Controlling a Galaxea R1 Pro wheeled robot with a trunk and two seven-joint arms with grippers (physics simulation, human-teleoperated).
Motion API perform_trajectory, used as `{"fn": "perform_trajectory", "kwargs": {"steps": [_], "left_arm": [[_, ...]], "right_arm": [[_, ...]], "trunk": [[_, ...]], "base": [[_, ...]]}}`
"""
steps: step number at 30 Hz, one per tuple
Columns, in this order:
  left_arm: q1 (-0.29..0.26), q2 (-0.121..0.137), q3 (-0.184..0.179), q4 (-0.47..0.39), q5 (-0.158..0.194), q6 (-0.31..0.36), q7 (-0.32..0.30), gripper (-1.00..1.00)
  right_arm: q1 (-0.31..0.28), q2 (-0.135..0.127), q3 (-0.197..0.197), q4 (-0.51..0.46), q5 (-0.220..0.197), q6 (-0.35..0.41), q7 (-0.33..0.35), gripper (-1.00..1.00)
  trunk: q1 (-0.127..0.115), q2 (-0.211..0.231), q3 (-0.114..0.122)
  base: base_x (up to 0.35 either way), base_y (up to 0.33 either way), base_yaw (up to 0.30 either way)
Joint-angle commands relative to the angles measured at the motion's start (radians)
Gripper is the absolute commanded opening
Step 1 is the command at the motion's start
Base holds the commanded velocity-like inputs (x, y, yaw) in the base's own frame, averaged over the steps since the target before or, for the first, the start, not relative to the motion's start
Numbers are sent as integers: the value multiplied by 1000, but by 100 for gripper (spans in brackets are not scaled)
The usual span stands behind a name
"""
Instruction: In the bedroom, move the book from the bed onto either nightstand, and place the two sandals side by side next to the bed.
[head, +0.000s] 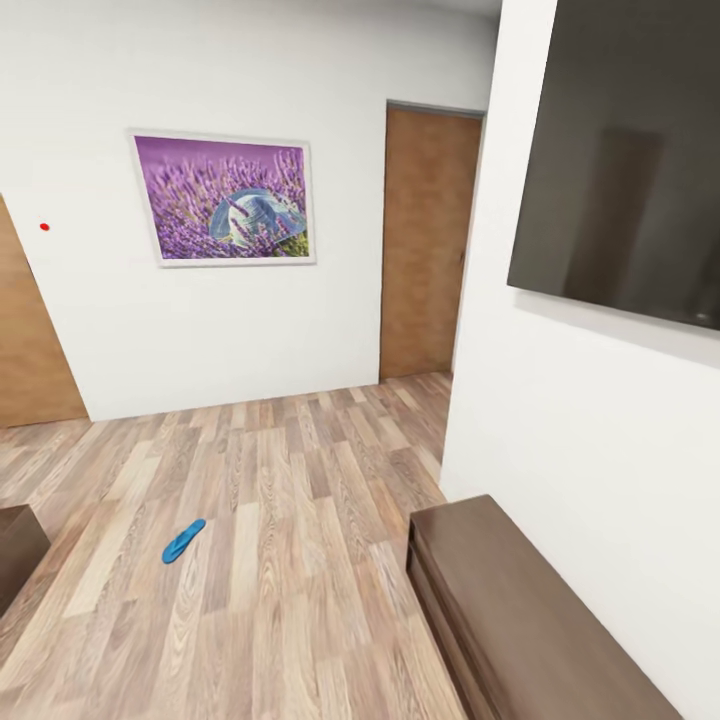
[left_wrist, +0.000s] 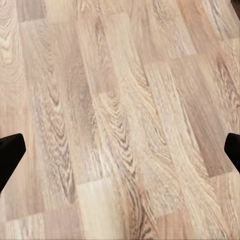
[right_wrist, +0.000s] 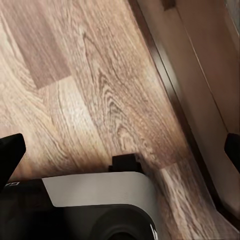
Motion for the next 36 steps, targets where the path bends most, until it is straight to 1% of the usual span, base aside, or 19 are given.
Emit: {"fn": "perform_trajectory", "kwargs": {"steps": [1, 8, 22, 27, 36], "left_arm": [[0, -1, 2, 0, 3, -3, 0, 100], [0, -1, 2, 0, 3, -3, 0, 100], [0, -1, 2, 0, 3, -3, 0, 100], [0, -1, 2, 0, 3, -3, 0, 100], [0, -1, 2, 0, 3, -3, 0, 100]], "right_arm": [[0, 0, -2, 0, -1, -3, 0, 100], [0, 0, -2, 0, -1, -3, 0, 100], [0, 1, -2, 0, -1, -3, 0, 100], [0, 0, -2, 0, -1, -3, 0, 100], [0, 0, -2, 0, -1, -3, 0, 100]], "trunk": [[0, 0, -1], [0, 0, -1], [0, 0, -1], [0, 0, -1], [0, 0, -1]], "base": [[215, 0, 26], [132, 0, 9], [298, 0, 0], [143, 0, 13], [11, 0, 220]]}}
